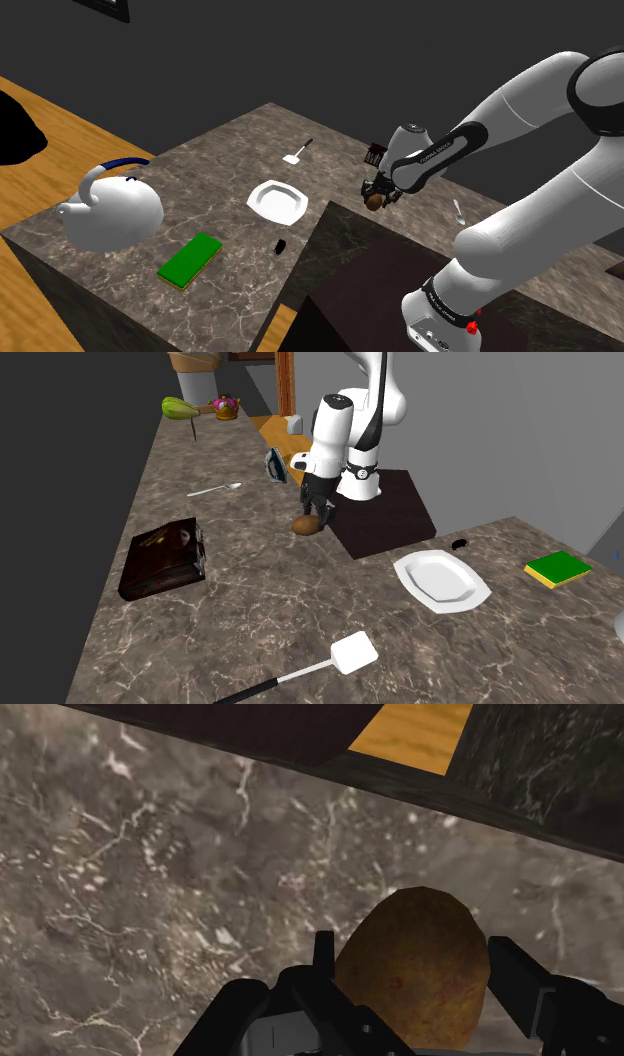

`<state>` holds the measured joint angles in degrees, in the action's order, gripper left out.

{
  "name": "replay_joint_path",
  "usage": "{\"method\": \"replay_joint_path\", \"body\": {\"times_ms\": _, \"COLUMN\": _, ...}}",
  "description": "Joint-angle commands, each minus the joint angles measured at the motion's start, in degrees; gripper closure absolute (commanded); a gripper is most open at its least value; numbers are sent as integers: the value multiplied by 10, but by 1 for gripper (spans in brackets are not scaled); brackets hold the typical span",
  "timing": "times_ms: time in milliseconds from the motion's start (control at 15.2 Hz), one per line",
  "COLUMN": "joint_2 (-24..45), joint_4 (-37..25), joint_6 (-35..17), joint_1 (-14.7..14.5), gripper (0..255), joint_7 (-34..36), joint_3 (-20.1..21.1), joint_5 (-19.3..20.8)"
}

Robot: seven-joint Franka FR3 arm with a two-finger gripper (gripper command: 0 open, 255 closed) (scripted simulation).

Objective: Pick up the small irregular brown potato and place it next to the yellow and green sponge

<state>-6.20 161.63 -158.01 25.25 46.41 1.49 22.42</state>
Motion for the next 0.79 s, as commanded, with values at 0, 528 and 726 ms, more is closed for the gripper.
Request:
{"method": "replay_joint_path", "body": {"times_ms": 0, "joint_2": -10, "joint_4": 0, "joint_6": 9, "joint_1": -3, "gripper": 255, "joint_7": -8, "joint_3": -1, "joint_5": -9}}
{"method": "replay_joint_path", "body": {"times_ms": 528, "joint_2": -89, "joint_4": -5, "joint_6": 91, "joint_1": -24, "gripper": 255, "joint_7": -54, "joint_3": -9, "joint_5": -62}}
{"method": "replay_joint_path", "body": {"times_ms": 726, "joint_2": -115, "joint_4": -10, "joint_6": 122, "joint_1": -30, "gripper": 255, "joint_7": -65, "joint_3": -11, "joint_5": -74}}
